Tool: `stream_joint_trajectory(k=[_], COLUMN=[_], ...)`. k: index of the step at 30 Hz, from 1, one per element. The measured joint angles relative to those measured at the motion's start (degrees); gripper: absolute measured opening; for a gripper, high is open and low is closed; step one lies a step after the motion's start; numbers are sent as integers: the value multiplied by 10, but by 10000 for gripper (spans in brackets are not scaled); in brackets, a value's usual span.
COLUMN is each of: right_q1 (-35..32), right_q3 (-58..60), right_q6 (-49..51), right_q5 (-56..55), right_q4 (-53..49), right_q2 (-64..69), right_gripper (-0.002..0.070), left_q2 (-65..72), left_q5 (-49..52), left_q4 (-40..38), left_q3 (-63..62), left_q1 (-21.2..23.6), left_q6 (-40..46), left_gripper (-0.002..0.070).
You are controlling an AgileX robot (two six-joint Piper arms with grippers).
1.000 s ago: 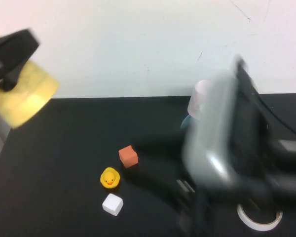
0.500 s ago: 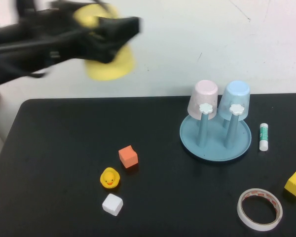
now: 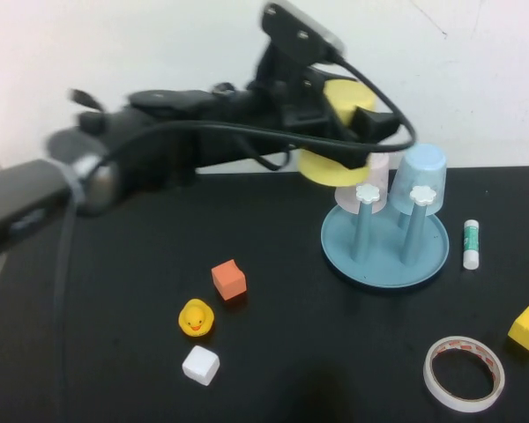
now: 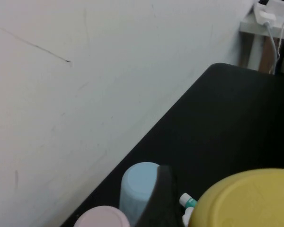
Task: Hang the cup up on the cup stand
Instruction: Place the cup on the cup holder
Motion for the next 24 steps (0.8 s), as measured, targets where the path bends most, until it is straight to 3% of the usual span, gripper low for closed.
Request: stream_joint_trajectory(k=[8, 24], right_q1=[0, 0], right_q3=[105, 116], right_q6=[192, 221], right_q5=[-9, -27], right_q4=[-93, -148], right_q2=[-54, -55], right_gripper=[-1, -1], left_q2=[129, 285], left_q5=[-15, -62], left_q4=[-1, -2], left_q3=[-116, -263], left_q1=[-30, -31], left_q6=[5, 5], left_gripper=[559, 559])
